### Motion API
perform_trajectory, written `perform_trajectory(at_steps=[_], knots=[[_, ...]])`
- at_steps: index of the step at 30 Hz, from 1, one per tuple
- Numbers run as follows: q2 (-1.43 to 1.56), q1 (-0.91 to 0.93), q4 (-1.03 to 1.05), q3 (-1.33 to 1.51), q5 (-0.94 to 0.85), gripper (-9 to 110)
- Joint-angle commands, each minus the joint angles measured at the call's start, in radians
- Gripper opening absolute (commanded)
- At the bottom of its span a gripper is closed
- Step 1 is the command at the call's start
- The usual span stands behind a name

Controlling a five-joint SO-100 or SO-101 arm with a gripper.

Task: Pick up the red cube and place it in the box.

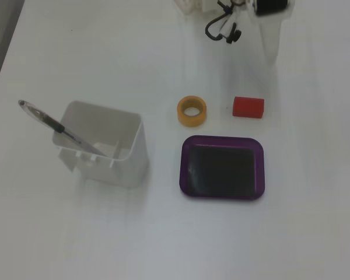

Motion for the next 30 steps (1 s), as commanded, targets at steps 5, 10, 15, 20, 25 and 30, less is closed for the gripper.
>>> perform_trajectory(at_steps=[5,10,15,20,25,30], knots=[[-0.400,-0.005,0.130,-0.299,0.106,18],[-0.512,-0.005,0.120,-0.353,0.115,18],[-0.557,-0.005,0.117,-0.350,0.115,18],[-0.577,-0.003,0.086,-0.348,0.104,18],[-0.617,0.072,0.029,-0.341,0.103,18],[-0.687,0.103,0.029,-0.341,0.103,18]])
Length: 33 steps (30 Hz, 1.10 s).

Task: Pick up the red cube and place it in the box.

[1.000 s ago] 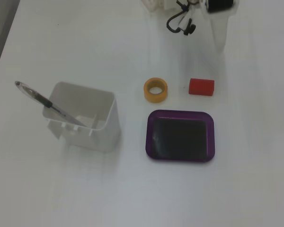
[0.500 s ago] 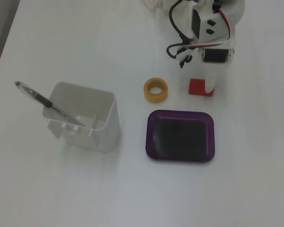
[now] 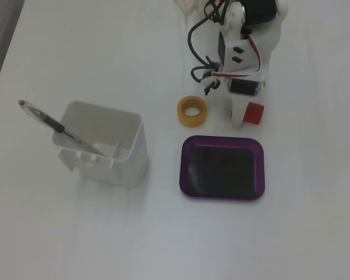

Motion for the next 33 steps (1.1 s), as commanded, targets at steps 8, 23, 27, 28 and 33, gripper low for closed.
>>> perform_trajectory(at_steps=[8,23,27,28,33], knots=[[-0.043,-0.008,-0.014,-0.038,-0.006,17],[0.147,-0.014,0.017,-0.043,-0.097,-1],[0.298,-0.031,0.017,-0.043,-0.206,-1],[0.333,-0.031,0.015,-0.043,-0.230,-1],[0.445,-0.015,-0.087,-0.038,-0.337,-1]])
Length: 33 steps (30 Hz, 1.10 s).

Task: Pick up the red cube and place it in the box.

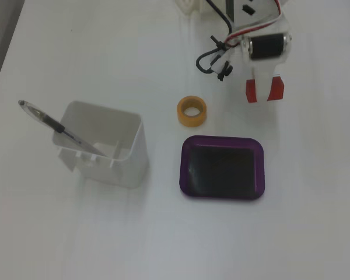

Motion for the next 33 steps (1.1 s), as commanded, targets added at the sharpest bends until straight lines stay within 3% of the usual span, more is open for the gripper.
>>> perform_trajectory(at_steps=[1,6,11,18,33], knots=[[0.109,0.005,-0.118,-0.017,-0.074,-1],[0.038,0.055,-0.353,-0.017,-0.110,-1],[-0.176,0.110,-0.462,-0.044,-0.110,-1],[-0.382,0.164,-0.480,-0.115,-0.106,-1],[-0.403,0.153,-0.483,-0.118,-0.109,0]])
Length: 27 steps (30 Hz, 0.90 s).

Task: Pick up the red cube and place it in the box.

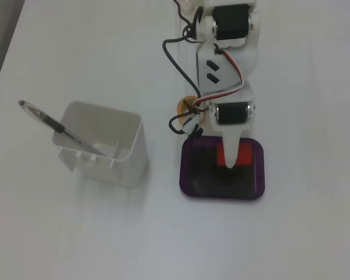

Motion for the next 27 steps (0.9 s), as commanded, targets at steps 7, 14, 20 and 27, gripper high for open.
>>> perform_trajectory(at_steps=[7,14,20,27], knots=[[0.012,-0.009,-0.014,-0.035,0.000,0],[0.012,-0.009,-0.005,-0.034,0.006,0],[0.014,-0.009,-0.002,-0.032,0.008,0],[0.014,-0.011,0.044,-0.032,0.008,9]])
